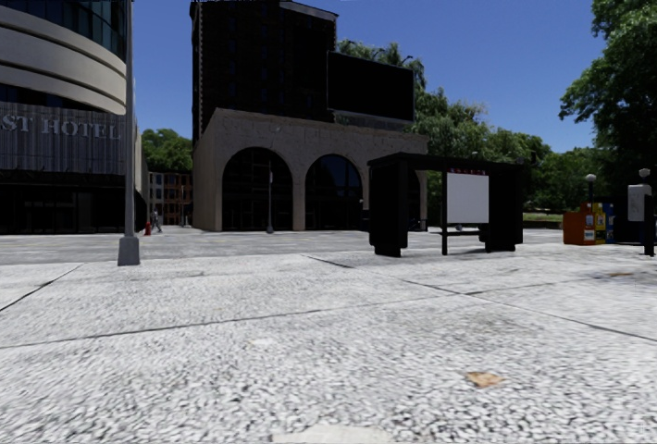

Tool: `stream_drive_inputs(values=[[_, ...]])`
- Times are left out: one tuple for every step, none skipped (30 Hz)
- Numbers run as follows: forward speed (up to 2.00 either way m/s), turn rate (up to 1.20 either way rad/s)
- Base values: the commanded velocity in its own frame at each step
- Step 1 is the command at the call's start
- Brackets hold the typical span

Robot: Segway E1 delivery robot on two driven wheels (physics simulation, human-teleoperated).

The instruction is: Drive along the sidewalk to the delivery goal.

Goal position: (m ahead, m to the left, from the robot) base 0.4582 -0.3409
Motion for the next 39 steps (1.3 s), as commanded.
stream_drive_inputs(values=[[0.85, 0.00], [0.85, 0.00], [0.85, 0.00], [0.85, 0.00], [0.85, 0.00], [0.85, 0.00], [0.86, 0.00], [0.97, 0.00], [0.97, 0.00], [1.07, 0.00], [1.10, 0.00], [1.12, 0.00], [1.11, 0.00], [0.83, 0.00], [0.00, 0.00], [0.00, 0.00], [0.00, 0.00], [0.00, 0.00], [0.00, 0.00], [0.00, 0.00], [0.00, 0.00], [0.00, 0.00], [0.00, 0.00], [0.00, 0.00], [0.00, 0.00], [0.00, 0.00], [0.00, 0.00], [0.00, 0.00], [0.00, 0.00], [0.00, 0.00], [0.00, 0.00], [0.00, 0.00], [0.00, 0.00], [0.00, 0.00], [0.00, 0.00], [0.00, 0.00], [0.00, 0.00], [0.00, 0.00], [0.00, 0.00]])
